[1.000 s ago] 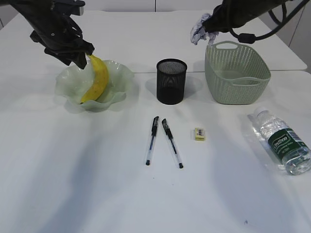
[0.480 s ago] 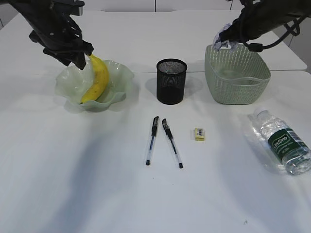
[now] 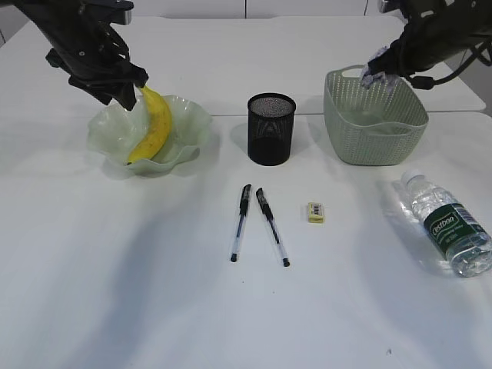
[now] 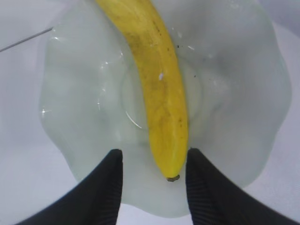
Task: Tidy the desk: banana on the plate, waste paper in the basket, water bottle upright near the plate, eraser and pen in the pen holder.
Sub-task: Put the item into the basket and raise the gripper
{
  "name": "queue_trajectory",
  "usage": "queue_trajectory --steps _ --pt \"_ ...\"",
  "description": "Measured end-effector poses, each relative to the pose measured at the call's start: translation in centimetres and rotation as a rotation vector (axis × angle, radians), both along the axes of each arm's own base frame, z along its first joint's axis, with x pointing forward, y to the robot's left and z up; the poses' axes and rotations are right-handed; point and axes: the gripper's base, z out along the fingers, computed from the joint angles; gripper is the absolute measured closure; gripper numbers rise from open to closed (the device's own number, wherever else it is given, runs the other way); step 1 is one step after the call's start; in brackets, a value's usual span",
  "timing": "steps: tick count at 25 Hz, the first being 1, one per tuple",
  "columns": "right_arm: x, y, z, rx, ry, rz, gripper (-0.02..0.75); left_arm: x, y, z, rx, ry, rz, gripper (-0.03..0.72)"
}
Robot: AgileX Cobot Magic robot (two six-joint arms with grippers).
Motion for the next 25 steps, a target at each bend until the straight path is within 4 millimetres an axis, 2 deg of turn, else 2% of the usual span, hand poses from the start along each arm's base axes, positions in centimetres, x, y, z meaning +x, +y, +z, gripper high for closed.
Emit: queue_trajectory --steps 3,7,13,15,25 --pt "0.2 0.0 -1.4 -0.001 0.042 0.002 0.720 0.0 0.0 0.0 0.000 0.000 0.000 0.383" --pt "0.2 0.0 -1.8 -0.001 0.053 0.002 0.682 0.0 0.0 0.0 0.000 0.000 0.000 0.389" --pt "0.2 0.1 -1.7 0.013 0.051 -0.002 0.455 0.0 0.0 0.0 0.000 0.000 0.000 0.392" --pt "0.3 0.1 -1.7 0.013 0.045 -0.002 0.421 0.0 0.0 0.0 0.000 0.000 0.000 0.394" --pt "0.4 0.0 -1.5 0.016 0.020 -0.006 0.401 0.0 0.0 0.0 0.000 0.000 0.000 0.421"
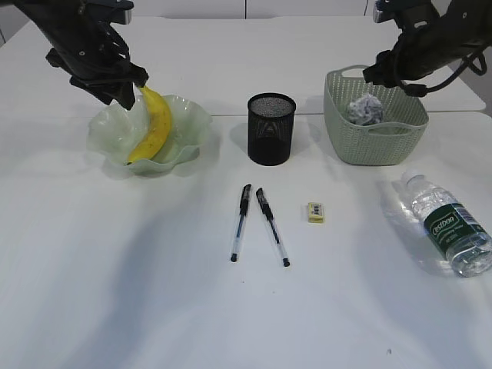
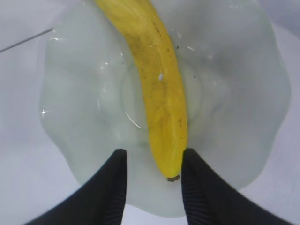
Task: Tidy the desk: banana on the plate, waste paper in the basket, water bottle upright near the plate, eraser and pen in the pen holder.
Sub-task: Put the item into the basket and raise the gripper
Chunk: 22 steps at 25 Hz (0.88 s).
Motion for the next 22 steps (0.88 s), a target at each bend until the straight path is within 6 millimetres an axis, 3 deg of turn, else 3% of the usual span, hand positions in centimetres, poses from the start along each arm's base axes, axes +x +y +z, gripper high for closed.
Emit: queue_trajectory --steps 7,10,14,19,22 --pt "-0.2 0.5 0.0 0.133 0.052 -0.037 0.401 0.0 0.0 0.0 -0.001 -0.002 0.000 0.440" --pt "-0.6 0.7 0.8 0.156 0.082 -0.033 0.401 0.0 0.0 0.0 -0.002 -0.003 0.000 0.442" --pt "-1.0 0.9 3.9 0.171 0.066 -0.021 0.388 0.0 0.0 0.0 -0.006 -0.002 0.001 0.442" --pt "-2.2 1.1 8.7 0.236 0.072 -0.055 0.265 -0.1 0.0 0.0 -0.005 0.009 0.001 0.442" --pt "-3.3 0.8 9.8 0.210 0.174 -0.093 0.227 -0.3 0.0 -0.1 0.000 0.033 0.000 0.442"
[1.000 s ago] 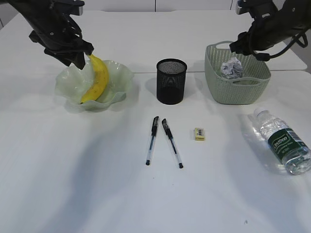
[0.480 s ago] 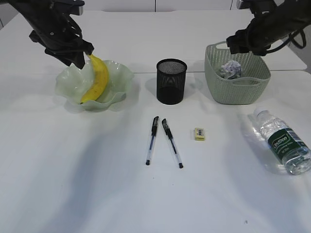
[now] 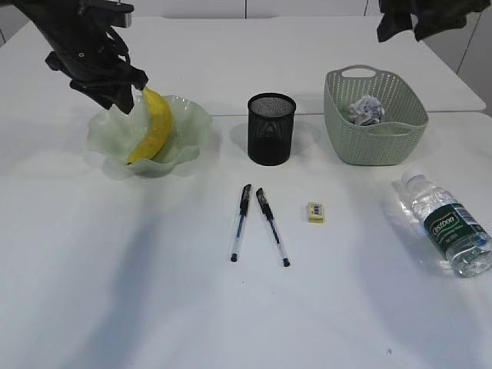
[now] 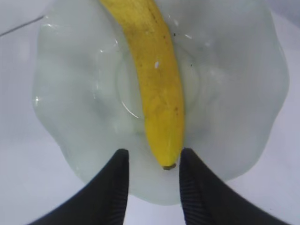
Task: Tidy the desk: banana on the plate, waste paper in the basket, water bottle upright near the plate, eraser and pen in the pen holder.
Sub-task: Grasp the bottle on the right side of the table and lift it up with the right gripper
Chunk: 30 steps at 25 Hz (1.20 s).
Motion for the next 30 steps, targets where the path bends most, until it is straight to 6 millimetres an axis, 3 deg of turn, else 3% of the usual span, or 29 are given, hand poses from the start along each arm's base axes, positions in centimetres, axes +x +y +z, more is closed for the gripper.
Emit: queue_trajectory --steps 6,20,30 --pt "-2.0 -0.7 -0.1 -0.023 0.242 -0.097 0.202 -0.2 0.0 -0.1 0.006 0.023 -0.001 0.444" --pt "-2.3 -1.0 -0.2 -0.031 0.269 -0.146 0.202 -0.7 0.2 -0.3 0.030 0.083 -0.003 0.445" --pt "-5.8 -2.0 -1.7 -0.157 0.382 -0.184 0.199 -0.8 0.3 -0.4 0.042 0.094 -0.004 0.445"
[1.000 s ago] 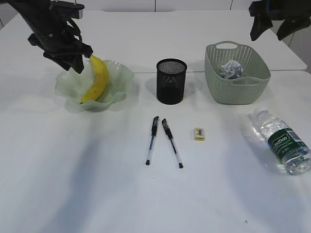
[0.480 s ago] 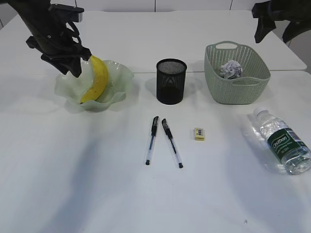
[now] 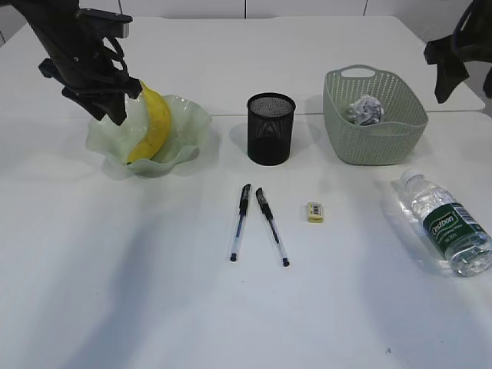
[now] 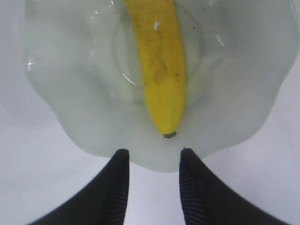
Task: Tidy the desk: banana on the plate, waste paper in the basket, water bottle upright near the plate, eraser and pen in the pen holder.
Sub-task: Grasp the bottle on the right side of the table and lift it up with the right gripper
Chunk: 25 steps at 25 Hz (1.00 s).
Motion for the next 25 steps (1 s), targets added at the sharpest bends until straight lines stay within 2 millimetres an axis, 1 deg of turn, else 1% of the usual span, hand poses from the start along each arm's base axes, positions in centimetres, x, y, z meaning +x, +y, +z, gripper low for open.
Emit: queue_trajectory --steps 3,10,13,16,22,25 --pt "-0.3 -0.1 0.3 -0.007 -0.005 0.000 0.199 0.0 0.0 0.0 0.000 0.000 0.000 0.445" --pt "-0.3 -0.1 0.3 -0.003 -0.005 -0.010 0.199 0.0 0.0 0.0 0.001 0.000 0.000 0.445" --pt "-0.1 0.0 -0.2 0.008 0.005 -0.010 0.199 0.0 0.0 0.0 0.001 0.000 0.000 0.445" --pt "0.5 0.1 -1.4 0.018 0.035 -0.012 0.184 0.0 0.0 0.0 0.002 0.004 0.000 0.445" --pt "1.8 0.0 -5.1 0.013 0.118 -0.012 0.168 -0.2 0.1 -0.1 0.009 0.026 -0.001 0.445" --pt "2.1 0.0 -6.1 0.011 0.136 -0.012 0.167 -0.2 0.1 -0.1 0.010 0.029 -0.001 0.445"
